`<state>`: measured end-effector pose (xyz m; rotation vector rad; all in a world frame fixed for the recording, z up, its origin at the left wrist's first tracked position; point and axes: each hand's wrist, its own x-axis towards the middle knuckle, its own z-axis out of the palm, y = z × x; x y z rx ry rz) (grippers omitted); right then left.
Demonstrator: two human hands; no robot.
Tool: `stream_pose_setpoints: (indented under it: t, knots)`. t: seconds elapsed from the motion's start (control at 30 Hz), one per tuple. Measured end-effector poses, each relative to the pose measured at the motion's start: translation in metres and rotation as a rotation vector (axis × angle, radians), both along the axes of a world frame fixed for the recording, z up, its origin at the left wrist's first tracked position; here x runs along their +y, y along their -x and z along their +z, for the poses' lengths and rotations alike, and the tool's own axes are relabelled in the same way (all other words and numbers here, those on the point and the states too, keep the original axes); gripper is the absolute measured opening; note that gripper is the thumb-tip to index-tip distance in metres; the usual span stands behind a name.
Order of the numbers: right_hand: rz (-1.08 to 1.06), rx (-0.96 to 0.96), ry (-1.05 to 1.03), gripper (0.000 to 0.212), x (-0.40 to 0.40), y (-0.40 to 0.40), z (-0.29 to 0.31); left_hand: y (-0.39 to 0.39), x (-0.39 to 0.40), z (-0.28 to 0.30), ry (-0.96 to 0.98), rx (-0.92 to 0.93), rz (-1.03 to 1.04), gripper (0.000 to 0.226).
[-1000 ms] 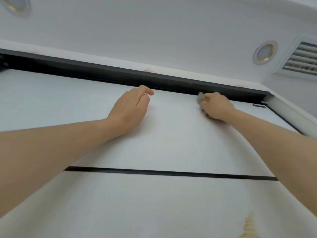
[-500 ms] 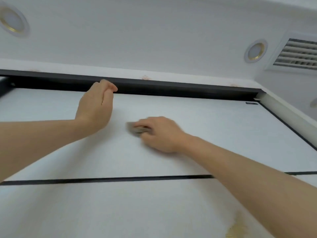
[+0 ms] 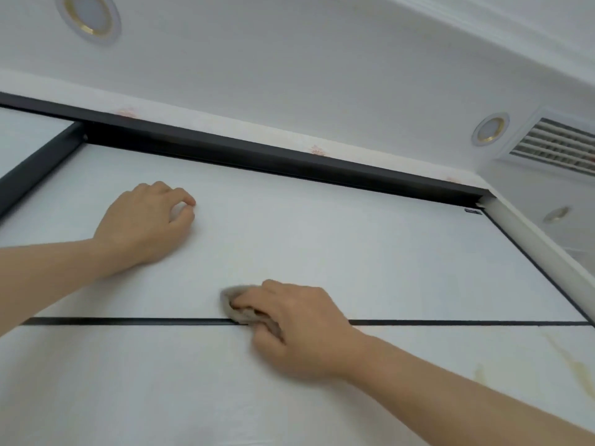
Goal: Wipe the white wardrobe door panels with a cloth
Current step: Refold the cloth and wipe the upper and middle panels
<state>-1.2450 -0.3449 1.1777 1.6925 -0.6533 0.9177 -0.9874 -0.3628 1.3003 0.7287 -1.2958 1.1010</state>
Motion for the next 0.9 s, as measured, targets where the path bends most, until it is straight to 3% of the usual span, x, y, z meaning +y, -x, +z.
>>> stream_pose_setpoints:
  t: [0.03, 0.1, 0.23, 0.3, 0.37, 0.47, 0.57, 0.67, 0.73, 0.8, 0.87, 0.9]
  knots:
    - [0.015, 0.077, -0.026, 0.038, 0.002, 0.0, -0.001, -0.001, 0.0, 0.0, -0.01, -0.006, -0.003, 0.032]
    - [0.04, -0.071, -0.013, 0.036, 0.003, 0.036, 0.022, 0.002, 0.0, 0.002, -0.035, -0.021, -0.035, 0.035]
    - [-0.084, -0.994, 0.048, 0.032, 0.0, 0.149, 0.084, -0.006, 0.0, 0.006, -0.049, -0.039, -0.095, 0.04]
    - [-0.1, -1.304, 0.025, 0.03, -0.003, 0.162, 0.088, -0.007, -0.002, 0.007, -0.038, -0.041, -0.103, 0.04]
    - [-0.118, -1.223, 0.066, 0.03, -0.007, 0.121, 0.087, -0.006, -0.005, 0.007, -0.01, -0.038, -0.1, 0.04]
    - [-0.103, -0.739, 0.195, 0.031, -0.008, 0.014, 0.073, -0.007, -0.007, 0.007, 0.005, -0.036, -0.126, 0.041]
    - [-0.074, -0.177, 0.14, 0.026, -0.007, -0.085, 0.028, -0.008, -0.006, 0.008, -0.013, -0.037, -0.167, 0.042]
    - [0.054, 0.207, 0.054, 0.031, -0.002, -0.109, 0.02, -0.012, -0.004, 0.009, -0.054, -0.033, -0.219, 0.042]
    - [0.026, 0.099, 0.084, 0.032, -0.008, -0.072, 0.059, -0.011, -0.001, 0.008, -0.061, -0.022, -0.24, 0.041]
    - [-0.044, -0.318, 0.176, 0.025, -0.011, -0.006, 0.118, -0.011, 0.0, 0.005, -0.063, -0.021, -0.24, 0.04]
    - [-0.082, -0.82, 0.142, 0.023, -0.007, 0.055, 0.158, -0.009, -0.001, 0.004, -0.054, -0.023, -0.257, 0.039]
    - [-0.059, -0.962, 0.118, 0.024, -0.007, 0.066, 0.167, -0.009, -0.003, 0.004, -0.044, -0.021, -0.261, 0.039]
